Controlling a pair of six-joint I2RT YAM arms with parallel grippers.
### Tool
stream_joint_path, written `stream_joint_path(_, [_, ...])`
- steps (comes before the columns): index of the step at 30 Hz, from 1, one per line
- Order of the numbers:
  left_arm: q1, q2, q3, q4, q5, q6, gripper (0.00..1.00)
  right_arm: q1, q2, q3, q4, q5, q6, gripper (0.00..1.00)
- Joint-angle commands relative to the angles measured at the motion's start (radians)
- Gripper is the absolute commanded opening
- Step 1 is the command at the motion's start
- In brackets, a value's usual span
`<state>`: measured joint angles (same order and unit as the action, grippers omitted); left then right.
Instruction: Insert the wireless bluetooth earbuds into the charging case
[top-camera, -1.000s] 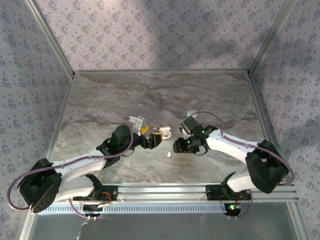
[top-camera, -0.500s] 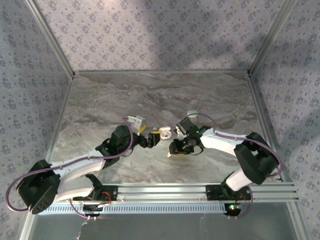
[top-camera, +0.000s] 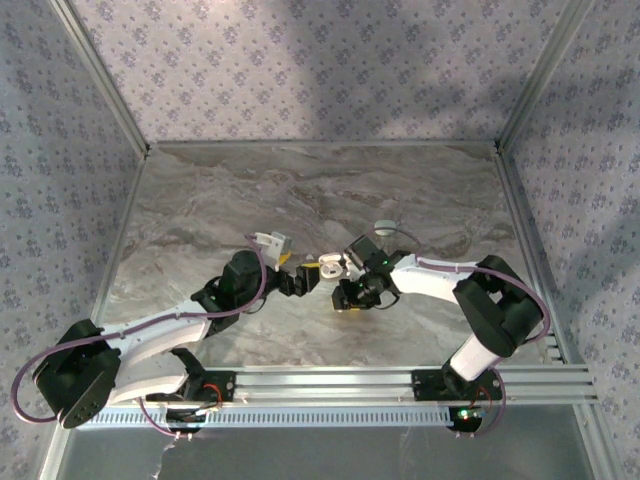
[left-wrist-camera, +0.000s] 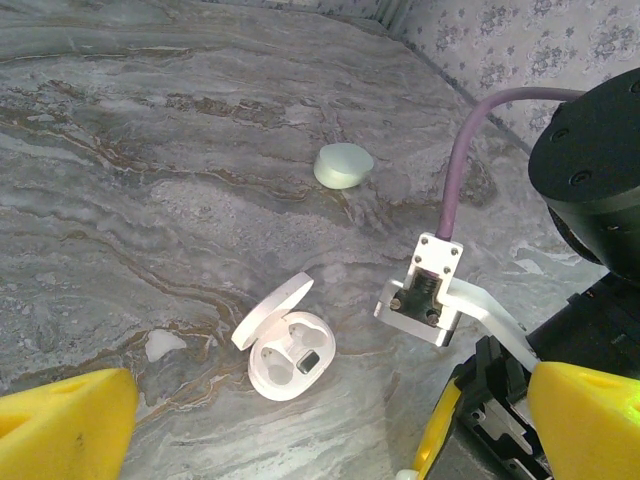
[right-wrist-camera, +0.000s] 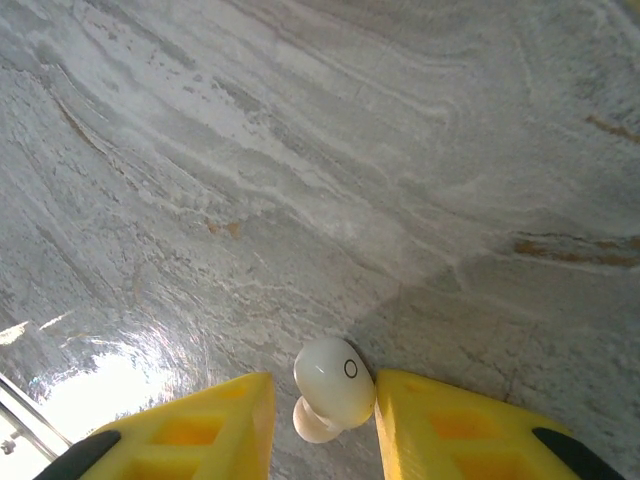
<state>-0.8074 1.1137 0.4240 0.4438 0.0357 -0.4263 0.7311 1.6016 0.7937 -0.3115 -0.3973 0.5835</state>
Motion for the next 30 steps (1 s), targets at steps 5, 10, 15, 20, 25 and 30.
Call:
stream_joint_path(5, [-0.004, -0.003, 0.035, 0.003, -0.01, 0.021, 1.0, 0.007, -0.001, 0.049, -0.079, 0.056, -0.035, 0.4])
stream_joint_path(10, [-0.003, 0.003, 0.036, 0.003, -0.009, 0.019, 1.0, 0.013, 0.003, 0.083, -0.125, 0.097, -0.067, 0.4])
stream_joint_path(15, [-0.003, 0.004, 0.038, 0.003, -0.01, 0.02, 1.0, 0.033, 0.041, 0.126, -0.163, 0.13, -0.084, 0.4])
stream_joint_path(20, [-0.001, 0.004, 0.038, 0.001, -0.01, 0.02, 1.0, 0.053, 0.073, 0.152, -0.179, 0.142, -0.089, 0.39])
stream_joint_path(25, [-0.002, 0.003, 0.039, 0.0, -0.011, 0.02, 1.0, 0.066, 0.093, 0.167, -0.217, 0.193, -0.085, 0.36])
stream_joint_path(30, [-0.002, 0.003, 0.039, -0.002, -0.011, 0.02, 1.0, 0.073, 0.088, 0.178, -0.252, 0.234, -0.079, 0.34])
